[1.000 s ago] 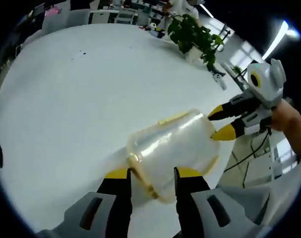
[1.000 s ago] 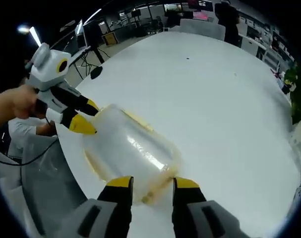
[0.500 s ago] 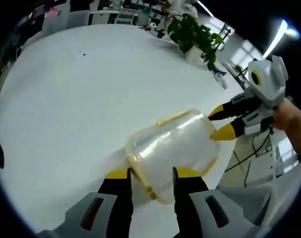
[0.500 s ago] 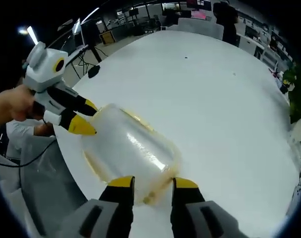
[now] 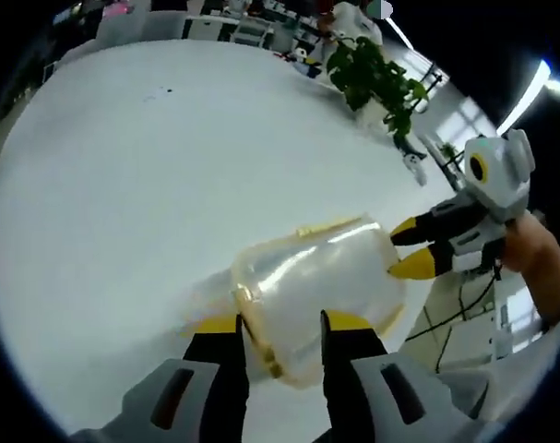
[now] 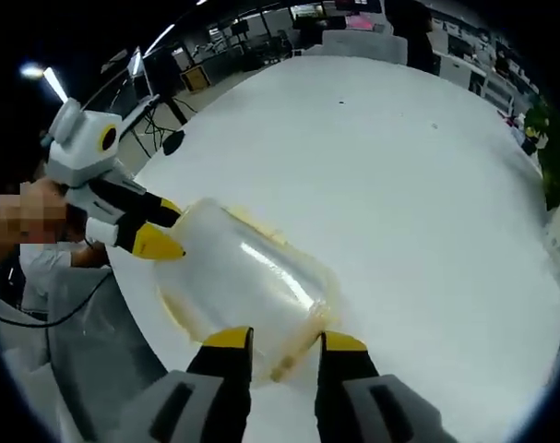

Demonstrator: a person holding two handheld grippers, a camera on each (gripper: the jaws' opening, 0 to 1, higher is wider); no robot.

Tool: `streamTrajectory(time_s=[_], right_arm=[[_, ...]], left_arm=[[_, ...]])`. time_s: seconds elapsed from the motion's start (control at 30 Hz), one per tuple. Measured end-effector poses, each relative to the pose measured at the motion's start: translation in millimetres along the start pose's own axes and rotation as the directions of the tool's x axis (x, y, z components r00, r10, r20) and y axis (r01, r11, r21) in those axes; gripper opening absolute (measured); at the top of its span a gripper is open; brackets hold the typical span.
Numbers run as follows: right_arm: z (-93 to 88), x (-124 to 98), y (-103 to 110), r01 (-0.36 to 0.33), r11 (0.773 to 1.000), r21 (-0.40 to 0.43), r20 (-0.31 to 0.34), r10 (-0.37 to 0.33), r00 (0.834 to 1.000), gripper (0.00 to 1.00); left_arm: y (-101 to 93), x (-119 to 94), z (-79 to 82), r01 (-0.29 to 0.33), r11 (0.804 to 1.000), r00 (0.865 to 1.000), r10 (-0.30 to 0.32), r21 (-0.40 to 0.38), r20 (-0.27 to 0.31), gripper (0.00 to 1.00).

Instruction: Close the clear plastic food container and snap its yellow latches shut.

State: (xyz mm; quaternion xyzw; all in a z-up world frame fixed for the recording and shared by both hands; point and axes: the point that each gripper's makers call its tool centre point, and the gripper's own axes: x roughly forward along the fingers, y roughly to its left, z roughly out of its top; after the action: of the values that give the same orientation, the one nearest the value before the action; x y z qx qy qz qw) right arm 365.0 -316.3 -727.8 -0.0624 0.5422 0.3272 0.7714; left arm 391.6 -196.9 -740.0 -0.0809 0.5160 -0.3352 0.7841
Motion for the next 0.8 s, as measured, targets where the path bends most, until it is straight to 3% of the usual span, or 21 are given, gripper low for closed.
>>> streamTrajectory(time_s=[0.03, 0.1, 0.2, 0.53, 0.57, 0.8], right_arm=[[-1.1, 3, -1, -0.003, 1.0, 0.014, 0.0, 0.003, 1.0, 0.24], [-2.5, 2, -3, -0.012, 1.0, 0.018, 0.004, 0.012, 1.0, 0.24], [-3.0, 3, -5, -0.01, 1.0, 0.026, 0.003, 0.01, 1.0, 0.24], [-4.8, 3, -10, -0.029, 0.998, 0.05, 0.018, 0.028, 0.999, 0.27], [-2.9, 5, -10, -0.024, 1.0, 0.015, 0.028, 0.024, 0.999, 0.28], [-1.3, 4, -11, -0.009, 1.0, -0.025, 0.03, 0.009, 1.0, 0.29]], left_arm=[[-0.6, 0, 0.1, -0.009, 0.998, 1.0, 0.01, 0.062, -0.01, 0.28], [1.4, -2, -0.2, -0.003, 1.0, 1.0, 0.003, 0.008, -0.003, 0.28], [1.2, -2, -1.0, -0.002, 0.999, 1.0, 0.003, 0.032, -0.01, 0.29], [5.0, -4, -1.9, -0.004, 1.0, 1.0, 0.003, -0.001, -0.012, 0.32], [5.3, -5, -2.3, -0.004, 1.0, 1.0, 0.004, -0.001, -0.012, 0.32], [5.4, -6, -1.5, 0.009, 1.0, 1.0, -0.008, 0.021, -0.004, 0.33]])
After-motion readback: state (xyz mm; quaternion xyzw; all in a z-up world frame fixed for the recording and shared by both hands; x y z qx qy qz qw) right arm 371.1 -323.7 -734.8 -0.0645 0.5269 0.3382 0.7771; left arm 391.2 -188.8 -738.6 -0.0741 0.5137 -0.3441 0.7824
